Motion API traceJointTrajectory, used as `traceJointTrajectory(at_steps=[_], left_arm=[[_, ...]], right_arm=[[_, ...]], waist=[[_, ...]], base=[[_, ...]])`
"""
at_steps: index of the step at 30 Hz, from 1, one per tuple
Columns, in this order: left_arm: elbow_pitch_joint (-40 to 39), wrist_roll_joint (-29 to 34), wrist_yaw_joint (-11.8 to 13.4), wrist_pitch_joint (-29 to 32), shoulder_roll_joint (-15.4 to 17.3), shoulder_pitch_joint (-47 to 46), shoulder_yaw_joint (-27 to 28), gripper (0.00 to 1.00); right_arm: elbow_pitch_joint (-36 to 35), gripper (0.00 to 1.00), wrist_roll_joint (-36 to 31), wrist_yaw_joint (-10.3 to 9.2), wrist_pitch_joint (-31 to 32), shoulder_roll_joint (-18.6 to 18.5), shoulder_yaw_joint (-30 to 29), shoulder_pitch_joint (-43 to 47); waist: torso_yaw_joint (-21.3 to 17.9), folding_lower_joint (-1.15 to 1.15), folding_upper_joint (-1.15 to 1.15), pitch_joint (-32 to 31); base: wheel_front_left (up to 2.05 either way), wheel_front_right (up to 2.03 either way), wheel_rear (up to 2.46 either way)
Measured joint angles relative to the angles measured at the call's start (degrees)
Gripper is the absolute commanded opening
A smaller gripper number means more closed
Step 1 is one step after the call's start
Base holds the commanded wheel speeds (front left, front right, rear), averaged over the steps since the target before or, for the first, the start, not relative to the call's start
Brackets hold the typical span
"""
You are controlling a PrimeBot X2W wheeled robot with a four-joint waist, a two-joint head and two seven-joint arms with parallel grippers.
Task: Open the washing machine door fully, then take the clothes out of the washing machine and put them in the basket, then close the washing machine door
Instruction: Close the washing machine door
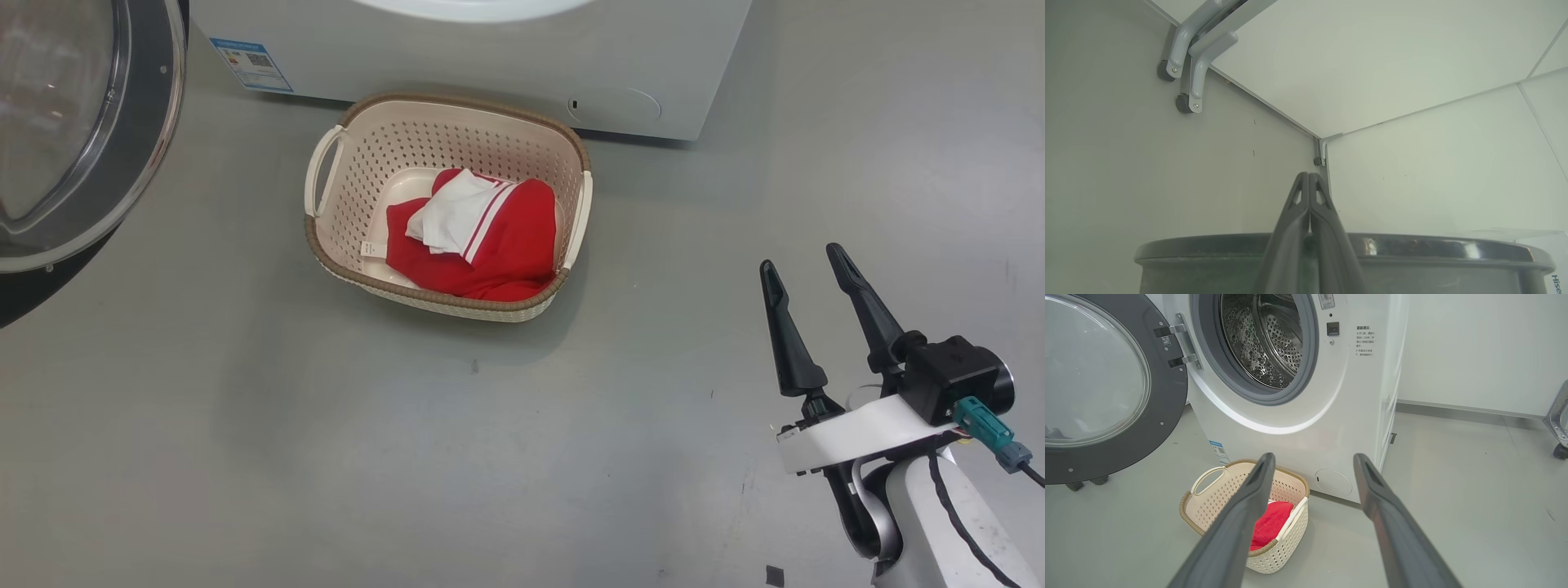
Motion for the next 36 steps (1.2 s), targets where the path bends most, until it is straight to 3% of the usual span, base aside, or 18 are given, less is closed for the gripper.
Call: traceJointTrajectory(at_steps=[14,36], left_arm=[[4.8,-2.3,0.1,6.4,1.1,-2.4,1.0,0.0],[8.3,-2.1,0.1,17.7,2.1,-2.3,-3.8,0.0]], right_arm=[[0.5,1.0,0.0,0.0,-0.1,-0.1,0.0,0.0],[1.9,1.0,0.1,0.0,-0.5,0.1,-0.1,0.0]], waist=[[-0.6,0.0,0.0,-0.6],[0.0,0.0,0.0,-3.3]], base=[[0.0,0.0,0.0],[0.0,0.0,0.0]])
